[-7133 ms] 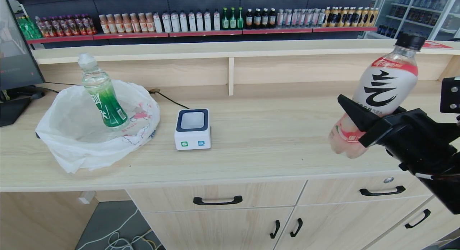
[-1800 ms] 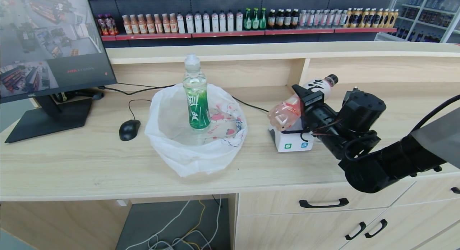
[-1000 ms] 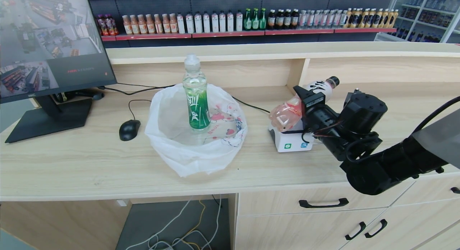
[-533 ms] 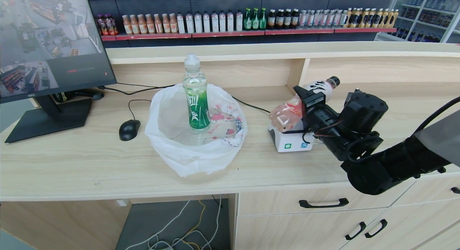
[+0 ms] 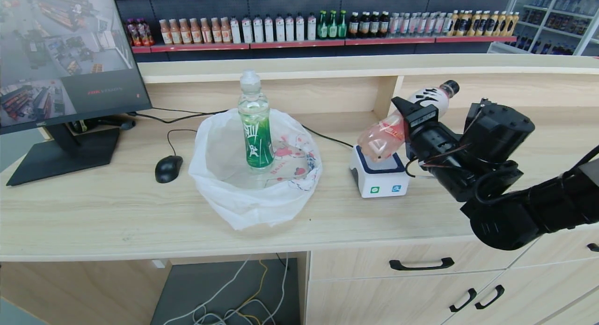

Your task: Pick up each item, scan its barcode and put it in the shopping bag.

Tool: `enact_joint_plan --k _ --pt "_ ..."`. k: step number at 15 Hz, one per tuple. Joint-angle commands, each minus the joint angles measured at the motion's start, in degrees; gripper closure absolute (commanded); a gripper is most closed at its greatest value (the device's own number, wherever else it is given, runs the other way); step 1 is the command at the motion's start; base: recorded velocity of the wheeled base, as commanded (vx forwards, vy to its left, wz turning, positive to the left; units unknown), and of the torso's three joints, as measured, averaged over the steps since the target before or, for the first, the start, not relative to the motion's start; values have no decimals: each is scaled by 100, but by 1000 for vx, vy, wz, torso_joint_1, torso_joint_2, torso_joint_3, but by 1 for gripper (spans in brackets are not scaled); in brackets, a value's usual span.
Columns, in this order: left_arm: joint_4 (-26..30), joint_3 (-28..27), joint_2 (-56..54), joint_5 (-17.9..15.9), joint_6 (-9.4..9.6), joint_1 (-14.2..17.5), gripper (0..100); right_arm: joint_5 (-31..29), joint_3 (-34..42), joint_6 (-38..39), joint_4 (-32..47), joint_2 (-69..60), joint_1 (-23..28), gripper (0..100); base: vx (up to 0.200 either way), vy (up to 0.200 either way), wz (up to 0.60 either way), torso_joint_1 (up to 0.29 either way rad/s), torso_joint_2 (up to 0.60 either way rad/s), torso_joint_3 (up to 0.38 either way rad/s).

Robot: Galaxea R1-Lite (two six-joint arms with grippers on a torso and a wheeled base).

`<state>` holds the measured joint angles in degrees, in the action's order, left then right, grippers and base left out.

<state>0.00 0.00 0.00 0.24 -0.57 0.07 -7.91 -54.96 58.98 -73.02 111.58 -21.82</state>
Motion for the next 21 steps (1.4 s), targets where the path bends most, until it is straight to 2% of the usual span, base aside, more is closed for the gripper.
enact_joint_plan --k 1,7,10,11,12,14,16,19,21 --pt "0 0 0 2 -4 1 0 0 -6 -352 -2 -321 -24 100 0 0 0 0 0 0" --pt "0 0 0 2 -4 1 0 0 90 -2373 -2 -646 -393 100 0 0 0 0 0 0" --pt "0 0 0 2 -4 1 0 0 161 -4184 -45 -664 -376 100 0 0 0 0 0 0" --pt "0 0 0 2 -4 1 0 0 161 -4412 -54 -673 -358 100 0 0 0 0 0 0" --pt "0 0 0 2 -4 1 0 -9 169 -5133 -63 -761 -288 100 0 0 0 0 0 0" --pt "0 0 0 2 -4 1 0 -9 257 -5959 -274 -848 -138 100 0 0 0 0 0 0" --pt "0 0 0 2 -4 1 0 27 618 -6258 -687 -848 -147 100 0 0 0 0 0 0" --pt "0 0 0 2 5 1 0 44 1101 -6285 -1214 -884 -173 100 0 0 0 0 0 0" --pt "0 0 0 2 31 -7 0 44 1259 -6346 -1258 -954 -209 100 0 0 0 0 0 0"
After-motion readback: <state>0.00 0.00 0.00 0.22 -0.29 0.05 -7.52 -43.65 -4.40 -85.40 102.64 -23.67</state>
